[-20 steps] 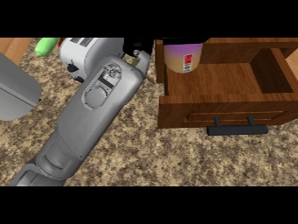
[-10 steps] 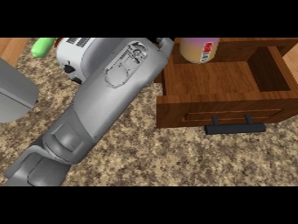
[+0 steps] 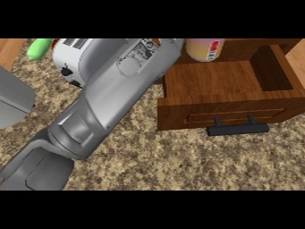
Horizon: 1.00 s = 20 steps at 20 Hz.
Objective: Pick up the can, place it into the drawer and close the drawer
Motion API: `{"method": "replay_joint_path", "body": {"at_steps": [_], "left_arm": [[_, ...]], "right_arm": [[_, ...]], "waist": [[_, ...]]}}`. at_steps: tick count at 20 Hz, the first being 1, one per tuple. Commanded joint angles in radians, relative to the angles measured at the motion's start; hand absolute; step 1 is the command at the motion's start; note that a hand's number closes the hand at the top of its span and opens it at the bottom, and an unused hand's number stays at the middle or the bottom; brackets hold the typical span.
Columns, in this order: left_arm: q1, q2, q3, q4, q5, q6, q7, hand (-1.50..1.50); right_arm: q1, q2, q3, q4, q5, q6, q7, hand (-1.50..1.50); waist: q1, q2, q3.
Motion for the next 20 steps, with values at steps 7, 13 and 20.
{"method": "replay_joint_path", "body": {"at_steps": [7, 13, 20], "left_arm": [[-0.026, 0.0, -0.124, 0.114, 0.1, 0.045, -0.083, 1.5], [-0.01, 0.0, -0.172, 0.152, 0.136, 0.085, -0.123, 1.5], [0.027, 0.0, -0.25, 0.182, 0.153, 0.091, -0.173, 1.5]], "right_arm": [[-0.098, -0.021, 0.007, 0.006, 0.0, -0.029, 0.073, -1.5], [-0.052, -0.011, 0.014, -0.005, 0.018, -0.013, 0.036, -1.5], [-0.094, -0.024, 0.012, -0.041, 0.013, -0.032, 0.084, -1.5]], "waist": [[-0.027, 0.008, 0.0], [-0.039, 0.009, 0.0], [-0.057, 0.013, 0.0]]}}
